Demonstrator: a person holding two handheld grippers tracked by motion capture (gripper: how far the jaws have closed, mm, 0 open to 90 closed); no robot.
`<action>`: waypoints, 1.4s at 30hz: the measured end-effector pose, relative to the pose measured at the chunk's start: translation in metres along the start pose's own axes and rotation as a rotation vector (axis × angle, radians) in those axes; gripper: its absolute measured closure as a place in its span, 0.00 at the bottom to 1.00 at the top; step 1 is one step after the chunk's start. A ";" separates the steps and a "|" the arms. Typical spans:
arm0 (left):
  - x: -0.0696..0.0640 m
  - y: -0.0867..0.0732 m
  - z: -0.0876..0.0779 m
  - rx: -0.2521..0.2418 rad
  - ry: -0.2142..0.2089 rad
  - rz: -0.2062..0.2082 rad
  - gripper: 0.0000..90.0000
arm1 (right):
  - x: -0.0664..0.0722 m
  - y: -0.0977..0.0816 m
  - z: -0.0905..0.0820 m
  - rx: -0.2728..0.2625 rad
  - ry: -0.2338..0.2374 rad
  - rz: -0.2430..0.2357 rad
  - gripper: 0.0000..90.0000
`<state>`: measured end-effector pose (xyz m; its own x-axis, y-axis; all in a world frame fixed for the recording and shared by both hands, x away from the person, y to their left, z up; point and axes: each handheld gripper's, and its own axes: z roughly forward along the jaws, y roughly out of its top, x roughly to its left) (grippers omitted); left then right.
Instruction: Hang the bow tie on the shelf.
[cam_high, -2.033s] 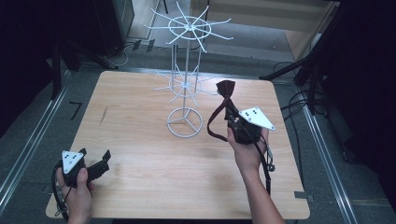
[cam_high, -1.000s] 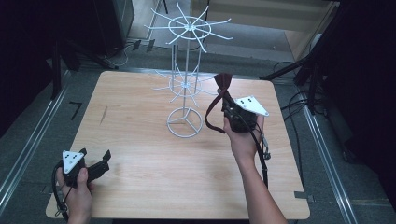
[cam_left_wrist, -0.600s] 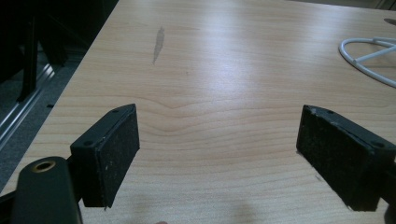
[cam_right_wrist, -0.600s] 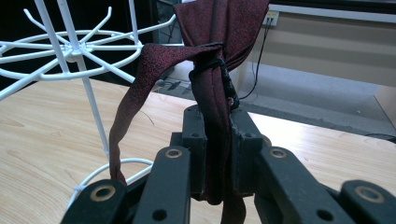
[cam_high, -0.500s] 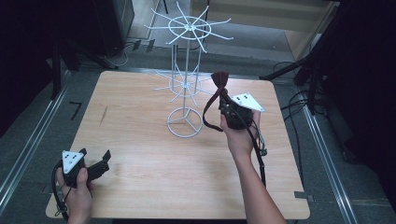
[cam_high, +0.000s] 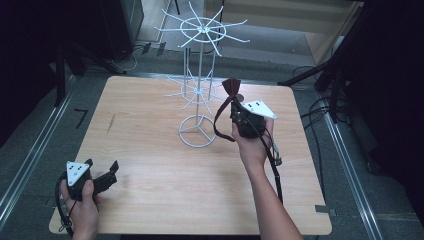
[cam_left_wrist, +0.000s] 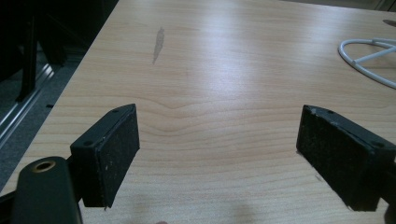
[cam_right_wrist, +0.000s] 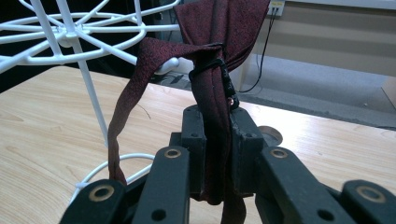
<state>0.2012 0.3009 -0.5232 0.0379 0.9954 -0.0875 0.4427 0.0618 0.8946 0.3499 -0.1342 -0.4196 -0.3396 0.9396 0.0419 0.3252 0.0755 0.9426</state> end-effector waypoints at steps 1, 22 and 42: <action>0.000 0.000 0.000 0.001 0.000 0.001 0.15 | 0.000 0.000 0.001 0.003 0.001 -0.002 0.89; 0.001 0.000 0.000 0.002 -0.002 0.000 0.15 | 0.013 -0.003 0.014 0.009 0.015 0.008 0.88; 0.001 0.000 0.000 0.003 -0.003 0.000 0.15 | 0.024 -0.007 0.025 0.021 0.050 0.015 0.86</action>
<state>0.2008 0.3015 -0.5229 0.0403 0.9952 -0.0888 0.4457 0.0617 0.8931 0.3617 -0.1043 -0.4339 -0.3780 0.9230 0.0727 0.3484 0.0690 0.9348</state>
